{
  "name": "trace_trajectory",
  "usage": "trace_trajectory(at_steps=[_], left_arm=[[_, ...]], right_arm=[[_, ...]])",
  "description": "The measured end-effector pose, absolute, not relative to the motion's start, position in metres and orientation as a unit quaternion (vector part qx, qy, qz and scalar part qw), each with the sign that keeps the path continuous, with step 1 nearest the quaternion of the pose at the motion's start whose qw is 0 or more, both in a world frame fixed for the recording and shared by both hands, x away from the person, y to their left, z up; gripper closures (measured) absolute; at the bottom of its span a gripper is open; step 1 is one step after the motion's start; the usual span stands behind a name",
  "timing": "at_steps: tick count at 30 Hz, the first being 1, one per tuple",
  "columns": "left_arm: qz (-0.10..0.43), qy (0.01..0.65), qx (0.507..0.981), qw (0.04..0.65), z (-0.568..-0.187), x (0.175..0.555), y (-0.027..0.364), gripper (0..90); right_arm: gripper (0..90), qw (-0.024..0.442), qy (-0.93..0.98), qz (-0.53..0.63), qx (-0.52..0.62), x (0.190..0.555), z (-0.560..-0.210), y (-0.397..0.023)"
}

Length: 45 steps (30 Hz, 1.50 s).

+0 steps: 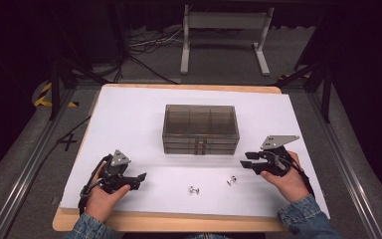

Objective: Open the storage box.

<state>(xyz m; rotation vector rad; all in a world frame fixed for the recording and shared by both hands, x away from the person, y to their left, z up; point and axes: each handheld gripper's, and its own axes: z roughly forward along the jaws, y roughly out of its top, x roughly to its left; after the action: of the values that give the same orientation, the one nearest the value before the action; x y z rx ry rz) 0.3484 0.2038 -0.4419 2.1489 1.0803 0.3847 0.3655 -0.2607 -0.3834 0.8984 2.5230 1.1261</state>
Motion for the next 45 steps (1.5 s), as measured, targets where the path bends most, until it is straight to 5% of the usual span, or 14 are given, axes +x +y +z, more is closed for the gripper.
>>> trace_trajectory(at_steps=[36,45], left_arm=[[0.161,0.402,0.830,0.353,-0.443,0.347,0.201,19.5],[0.164,0.401,0.829,0.355,-0.442,0.347,0.201,19.5]], right_arm=[[59.6,0.009,0.872,0.464,0.154,0.353,-0.388,-0.187],[64.4,0.060,0.884,0.448,0.120,0.351,-0.391,-0.178]])
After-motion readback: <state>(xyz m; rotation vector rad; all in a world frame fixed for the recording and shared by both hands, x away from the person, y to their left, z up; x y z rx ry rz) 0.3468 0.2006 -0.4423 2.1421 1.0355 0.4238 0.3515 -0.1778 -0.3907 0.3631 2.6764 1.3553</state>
